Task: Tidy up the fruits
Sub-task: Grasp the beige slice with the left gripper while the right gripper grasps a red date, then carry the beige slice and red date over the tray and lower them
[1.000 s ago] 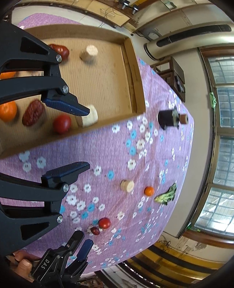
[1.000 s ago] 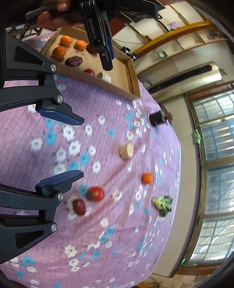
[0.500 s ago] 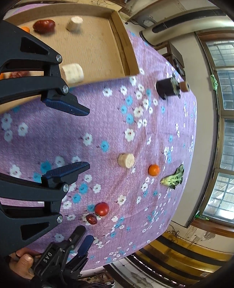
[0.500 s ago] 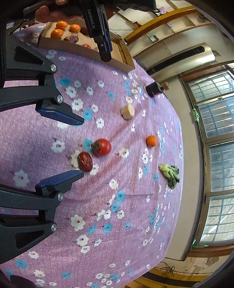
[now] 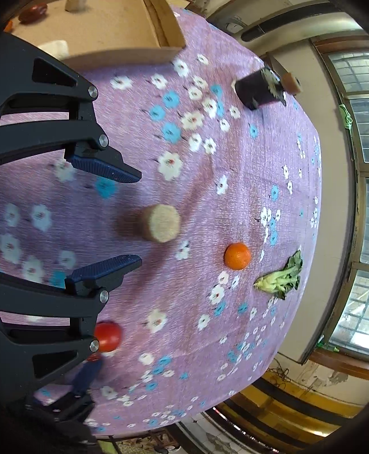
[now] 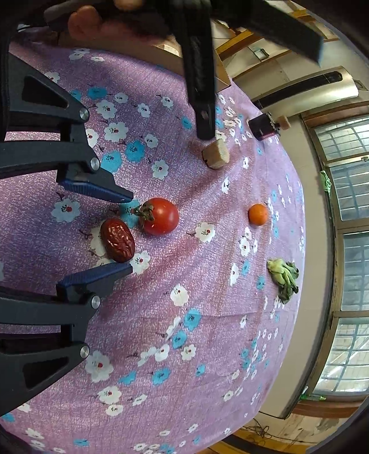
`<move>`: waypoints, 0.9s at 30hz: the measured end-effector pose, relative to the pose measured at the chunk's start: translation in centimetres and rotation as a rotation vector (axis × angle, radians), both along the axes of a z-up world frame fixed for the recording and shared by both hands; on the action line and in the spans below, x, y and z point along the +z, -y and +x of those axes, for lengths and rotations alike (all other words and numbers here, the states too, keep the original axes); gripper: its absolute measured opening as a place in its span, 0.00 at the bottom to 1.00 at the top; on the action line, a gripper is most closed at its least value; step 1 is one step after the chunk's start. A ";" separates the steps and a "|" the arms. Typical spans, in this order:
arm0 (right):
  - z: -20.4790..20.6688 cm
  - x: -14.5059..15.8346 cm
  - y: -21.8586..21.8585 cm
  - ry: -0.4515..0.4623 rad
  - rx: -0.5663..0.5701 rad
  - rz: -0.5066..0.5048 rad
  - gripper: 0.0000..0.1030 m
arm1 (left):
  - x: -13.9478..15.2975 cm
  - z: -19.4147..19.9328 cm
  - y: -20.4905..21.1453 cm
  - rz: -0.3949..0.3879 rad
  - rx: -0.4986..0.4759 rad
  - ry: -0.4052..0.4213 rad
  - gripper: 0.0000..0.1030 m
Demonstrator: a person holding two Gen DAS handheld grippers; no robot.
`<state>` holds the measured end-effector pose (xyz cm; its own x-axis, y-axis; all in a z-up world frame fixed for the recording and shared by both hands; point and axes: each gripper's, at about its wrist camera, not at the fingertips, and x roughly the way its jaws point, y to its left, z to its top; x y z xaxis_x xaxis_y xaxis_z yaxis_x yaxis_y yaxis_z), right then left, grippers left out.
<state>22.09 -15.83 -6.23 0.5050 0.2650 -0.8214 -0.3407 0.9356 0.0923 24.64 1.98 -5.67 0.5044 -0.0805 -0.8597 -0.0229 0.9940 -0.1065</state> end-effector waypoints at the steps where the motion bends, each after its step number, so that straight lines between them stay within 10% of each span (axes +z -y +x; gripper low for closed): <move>1: 0.1 0.0 0.0 0.003 -0.002 0.000 0.39 | -0.3 0.5 0.1 0.002 0.005 -0.007 0.50; 6: 0.4 0.0 0.4 0.000 -0.005 0.021 0.32 | -1.8 2.2 0.0 -0.005 0.033 -0.021 0.49; 9: 0.2 0.2 0.6 0.008 -0.009 0.029 0.31 | -1.8 2.2 -0.1 -0.005 0.028 -0.010 0.28; 27: -3.8 4.5 -0.5 0.068 0.037 0.119 0.31 | 1.1 -5.9 -2.0 0.003 0.052 0.039 0.28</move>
<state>18.30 -15.38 -1.75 0.5460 0.3784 -0.7475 -0.3843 0.9059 0.1779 18.79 3.95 -4.58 0.5411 -0.0508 -0.8394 -0.0702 0.9920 -0.1053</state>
